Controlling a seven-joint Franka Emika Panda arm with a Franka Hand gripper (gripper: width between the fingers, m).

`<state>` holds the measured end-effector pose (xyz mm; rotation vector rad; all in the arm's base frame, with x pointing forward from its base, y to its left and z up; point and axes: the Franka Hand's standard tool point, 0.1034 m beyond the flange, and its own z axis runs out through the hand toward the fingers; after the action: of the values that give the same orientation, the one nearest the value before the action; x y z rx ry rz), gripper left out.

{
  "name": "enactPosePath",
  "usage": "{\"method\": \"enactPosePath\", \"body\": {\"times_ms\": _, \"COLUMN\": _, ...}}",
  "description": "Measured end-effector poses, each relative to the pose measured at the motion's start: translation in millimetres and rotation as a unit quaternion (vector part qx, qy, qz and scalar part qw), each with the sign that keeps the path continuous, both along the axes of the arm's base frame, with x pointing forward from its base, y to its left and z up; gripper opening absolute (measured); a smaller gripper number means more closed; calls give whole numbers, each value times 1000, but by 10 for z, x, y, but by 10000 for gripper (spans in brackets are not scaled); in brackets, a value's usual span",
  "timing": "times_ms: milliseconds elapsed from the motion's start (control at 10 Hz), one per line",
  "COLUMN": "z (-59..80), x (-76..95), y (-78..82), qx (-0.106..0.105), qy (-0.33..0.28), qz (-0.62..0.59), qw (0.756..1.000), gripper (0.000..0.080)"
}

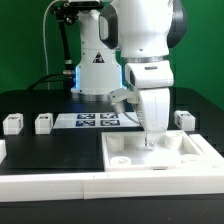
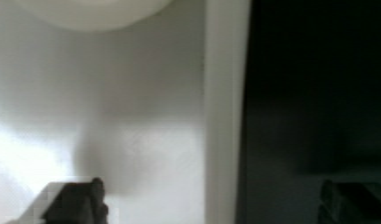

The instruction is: Assemble square table

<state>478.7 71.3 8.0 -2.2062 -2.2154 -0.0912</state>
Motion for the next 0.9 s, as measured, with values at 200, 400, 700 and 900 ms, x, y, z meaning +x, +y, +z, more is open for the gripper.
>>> {"method": "enactPosePath", "body": {"times_ms": 200, "z": 0, "x": 0, "y": -2, "qx": 0, "qy": 0, "qz": 0, "qw": 1000, "gripper": 634}}
{"method": "enactPosePath", "body": {"times_ms": 400, "z": 19, "x": -11, "y": -1, "qx": 2, "qy": -2, "qz": -21, "qw": 1000, "gripper": 646}}
{"method": "enactPosePath", "body": {"times_ms": 700, "z": 317, "x": -147, "y": 94, "qx": 5, "qy": -20, "qz": -118, "qw": 993, "gripper": 649}}
{"method": "enactPosePath", "body": {"times_ms": 900, "z": 491, "x": -190, "y": 250, "qx": 8, "qy": -31, "qz": -146, "qw": 989, "gripper": 649}}
